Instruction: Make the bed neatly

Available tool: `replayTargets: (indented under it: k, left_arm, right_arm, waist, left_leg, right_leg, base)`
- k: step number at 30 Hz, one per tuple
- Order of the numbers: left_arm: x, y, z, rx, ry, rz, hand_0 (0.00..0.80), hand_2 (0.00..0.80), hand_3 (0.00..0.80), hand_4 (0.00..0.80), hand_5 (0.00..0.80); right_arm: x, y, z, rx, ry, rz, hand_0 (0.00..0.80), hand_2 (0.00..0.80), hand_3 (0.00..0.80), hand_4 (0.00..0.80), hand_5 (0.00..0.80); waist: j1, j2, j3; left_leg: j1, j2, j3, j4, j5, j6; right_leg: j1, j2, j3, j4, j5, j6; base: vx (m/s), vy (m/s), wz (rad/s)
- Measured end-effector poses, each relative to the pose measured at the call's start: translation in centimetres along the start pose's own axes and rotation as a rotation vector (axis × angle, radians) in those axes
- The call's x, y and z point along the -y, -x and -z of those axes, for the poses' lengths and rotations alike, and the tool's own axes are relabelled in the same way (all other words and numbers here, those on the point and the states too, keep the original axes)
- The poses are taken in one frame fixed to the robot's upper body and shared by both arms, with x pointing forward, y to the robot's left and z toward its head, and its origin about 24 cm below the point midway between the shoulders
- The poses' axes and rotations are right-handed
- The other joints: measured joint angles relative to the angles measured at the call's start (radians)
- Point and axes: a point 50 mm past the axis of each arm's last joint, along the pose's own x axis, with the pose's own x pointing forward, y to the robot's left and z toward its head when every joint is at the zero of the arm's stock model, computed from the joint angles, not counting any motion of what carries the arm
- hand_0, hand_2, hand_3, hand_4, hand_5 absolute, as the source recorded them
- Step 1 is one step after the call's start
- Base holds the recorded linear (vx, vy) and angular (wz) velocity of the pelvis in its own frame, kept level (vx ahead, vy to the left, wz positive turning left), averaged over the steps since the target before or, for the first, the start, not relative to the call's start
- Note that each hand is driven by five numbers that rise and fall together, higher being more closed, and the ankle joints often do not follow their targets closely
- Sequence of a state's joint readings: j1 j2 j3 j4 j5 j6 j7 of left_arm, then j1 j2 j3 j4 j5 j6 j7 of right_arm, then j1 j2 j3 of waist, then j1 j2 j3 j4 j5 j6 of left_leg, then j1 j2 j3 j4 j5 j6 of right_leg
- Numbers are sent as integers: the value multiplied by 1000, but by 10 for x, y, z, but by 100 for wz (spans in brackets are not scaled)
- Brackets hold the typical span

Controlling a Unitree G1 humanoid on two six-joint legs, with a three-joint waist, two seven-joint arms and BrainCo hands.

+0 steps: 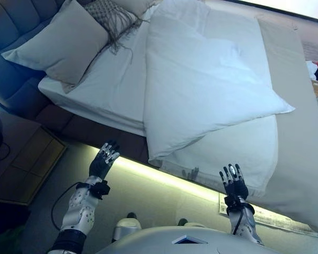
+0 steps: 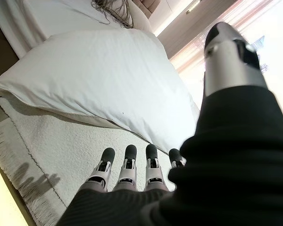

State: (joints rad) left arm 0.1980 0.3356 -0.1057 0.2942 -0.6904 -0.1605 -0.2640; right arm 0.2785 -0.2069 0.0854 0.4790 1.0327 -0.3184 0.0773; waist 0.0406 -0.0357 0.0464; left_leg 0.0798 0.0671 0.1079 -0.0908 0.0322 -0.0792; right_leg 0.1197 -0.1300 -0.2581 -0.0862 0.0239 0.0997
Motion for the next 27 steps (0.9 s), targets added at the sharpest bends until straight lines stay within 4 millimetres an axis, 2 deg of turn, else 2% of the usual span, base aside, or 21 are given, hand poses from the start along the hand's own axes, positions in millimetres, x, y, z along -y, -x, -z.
replayTargets:
  k: [12,17,21,27]
  left_arm:
    - [-2,0,0,-1,-11,-35,0,0,0,0,0]
    - [-6,1,-3,-2,-103,-73,0,0,0,0,0]
    - [-9,1,-6,4,-112,-84,0,0,0,0,0]
    - [-9,3,-3,-7,-110,-83,0,0,0,0,0]
  right_arm:
    - [0,0,0,-2,0,0,0,0,0,0,0]
    - [0,1,1,-13,7,0,0,0,0,0,0]
    - [1,1,2,-16,8,-1,0,0,0,0,0]
    - [10,4,-3,3,0,16,0,0,0,0,0]
  waist:
    - [0,0,1]
    - [0,-1,2]
    - [-1,-1,3]
    - [0,7,8]
  left_leg:
    - [9,-1,0,-1,0,0]
    - [15,-3,1,-1,-1,1]
    - [15,-6,2,-1,-1,2]
    - [14,-18,-2,-2,-4,9]
  right_leg:
    - [8,-1,0,0,0,0]
    - [15,-4,1,1,-2,2]
    - [15,-8,1,1,-3,3]
    - [17,-20,-3,4,-6,10]
  base:
    - [7,4,0]
    - [28,53,0]
    - [39,84,0]
    - [61,132,3]
